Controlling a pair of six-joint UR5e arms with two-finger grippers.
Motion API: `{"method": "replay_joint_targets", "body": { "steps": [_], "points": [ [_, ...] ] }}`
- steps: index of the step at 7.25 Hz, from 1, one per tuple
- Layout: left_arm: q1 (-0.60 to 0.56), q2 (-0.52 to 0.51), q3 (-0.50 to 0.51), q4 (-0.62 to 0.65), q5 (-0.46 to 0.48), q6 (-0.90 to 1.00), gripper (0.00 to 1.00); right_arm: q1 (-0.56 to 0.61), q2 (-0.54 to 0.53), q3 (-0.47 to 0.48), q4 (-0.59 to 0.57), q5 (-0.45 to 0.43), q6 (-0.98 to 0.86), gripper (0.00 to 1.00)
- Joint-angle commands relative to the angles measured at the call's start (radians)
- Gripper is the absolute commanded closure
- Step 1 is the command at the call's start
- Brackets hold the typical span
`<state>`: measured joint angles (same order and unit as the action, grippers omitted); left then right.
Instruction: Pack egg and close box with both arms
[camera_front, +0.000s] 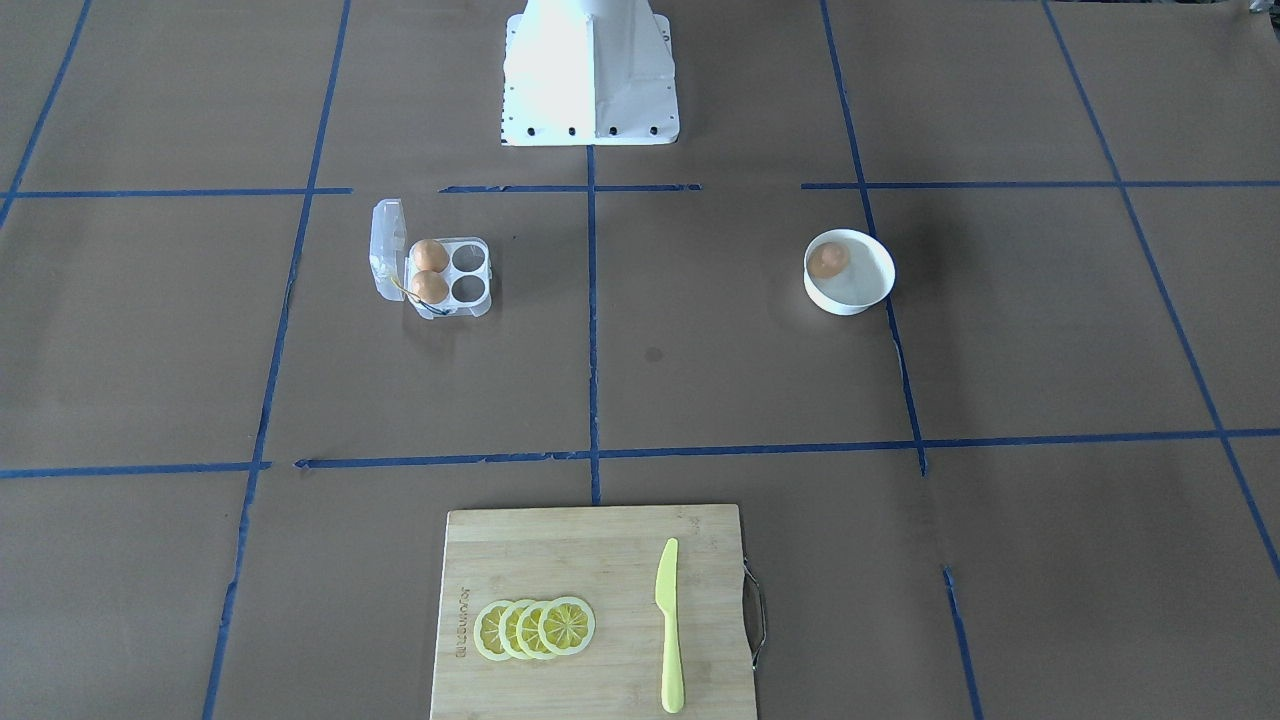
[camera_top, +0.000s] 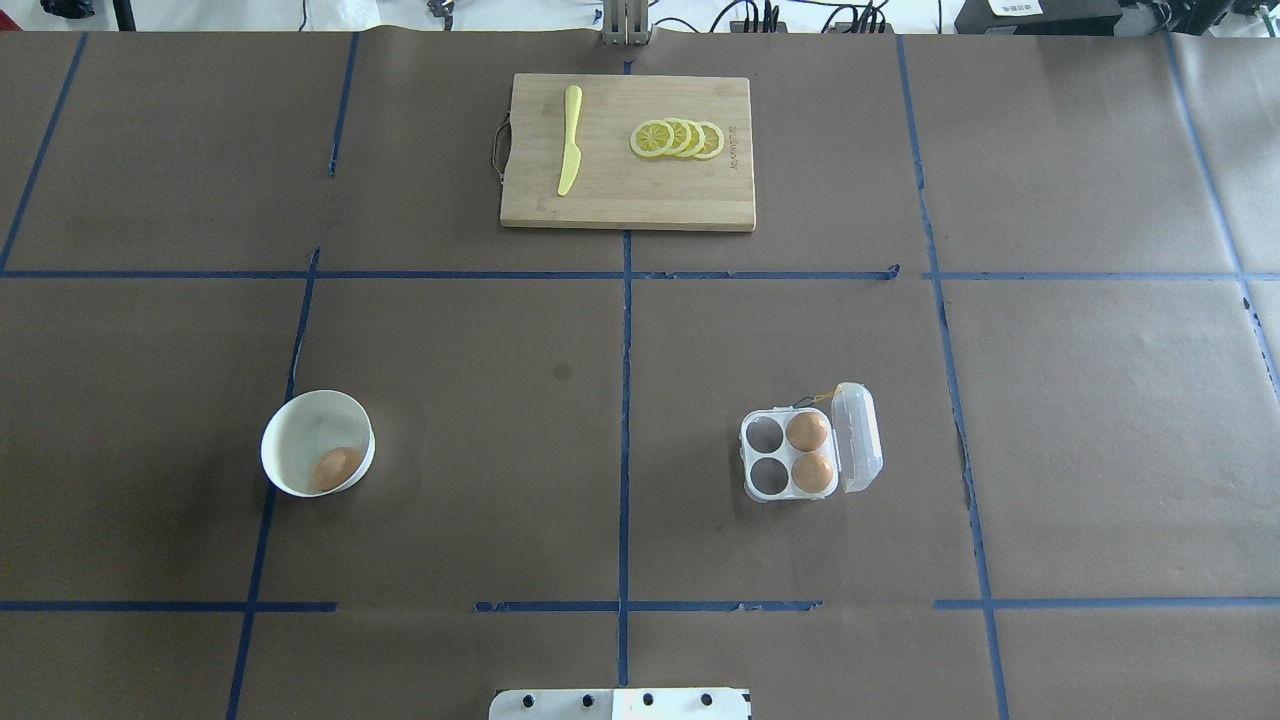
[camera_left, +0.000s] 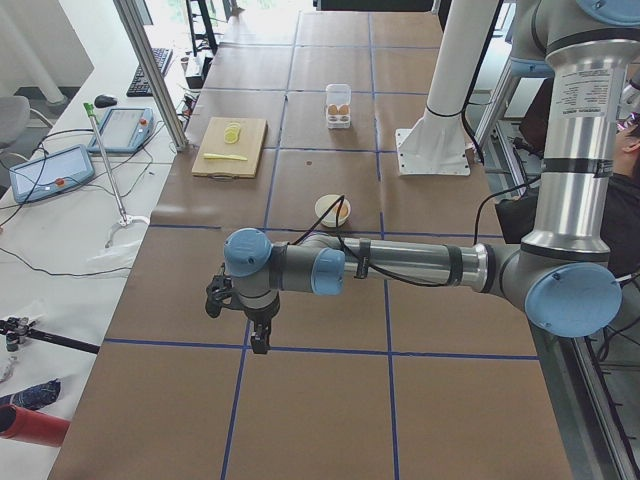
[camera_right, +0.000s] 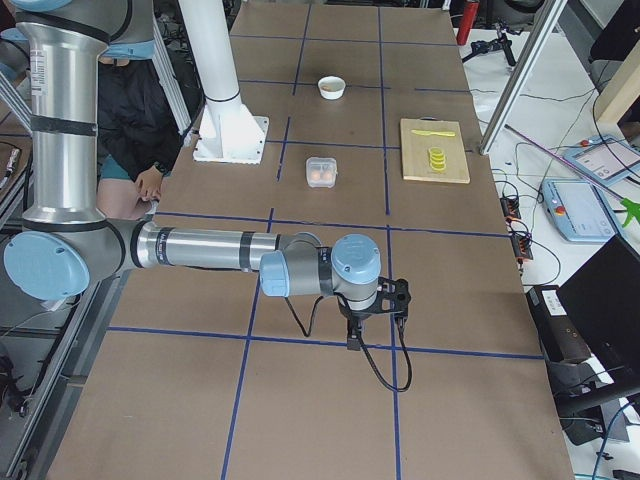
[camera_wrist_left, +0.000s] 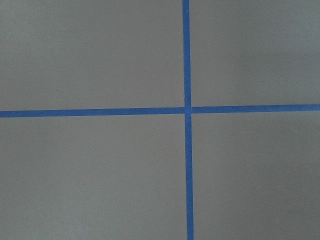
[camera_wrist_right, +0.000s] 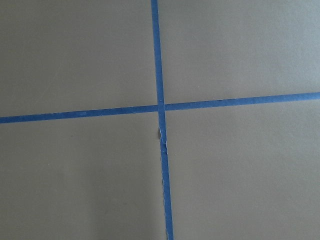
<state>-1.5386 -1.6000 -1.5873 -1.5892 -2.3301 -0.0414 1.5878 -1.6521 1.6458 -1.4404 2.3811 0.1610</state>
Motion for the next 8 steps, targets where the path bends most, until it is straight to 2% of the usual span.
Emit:
{"method": "replay_joint_targets", "body": {
  "steps": [1, 3, 5, 6, 7, 8],
  "points": [
    [0.000, -0.001, -0.002, 0.000, 0.000, 0.000, 0.00, 0.000, 0.000, 0.002, 0.000, 0.001, 0.000, 0.00],
    [0.000, -0.011, -0.042, 0.000, -0.002, -0.002, 0.00, 0.000, 0.000, 0.002, 0.000, 0.003, 0.000, 0.00],
    [0.003, -0.111, -0.108, 0.002, -0.008, -0.011, 0.00, 0.000, 0.000, 0.005, -0.002, 0.004, 0.000, 0.00],
    [0.011, -0.167, -0.124, -0.011, -0.059, -0.008, 0.00, 0.000, 0.002, 0.006, -0.002, 0.006, -0.001, 0.00],
    [0.050, -0.185, -0.094, -0.167, -0.095, -0.018, 0.00, 0.000, 0.002, 0.015, 0.000, 0.006, 0.003, 0.00],
    [0.142, -0.184, -0.085, -0.319, -0.100, -0.251, 0.00, 0.000, 0.002, 0.011, -0.002, 0.006, 0.000, 0.00]
  ]
}}
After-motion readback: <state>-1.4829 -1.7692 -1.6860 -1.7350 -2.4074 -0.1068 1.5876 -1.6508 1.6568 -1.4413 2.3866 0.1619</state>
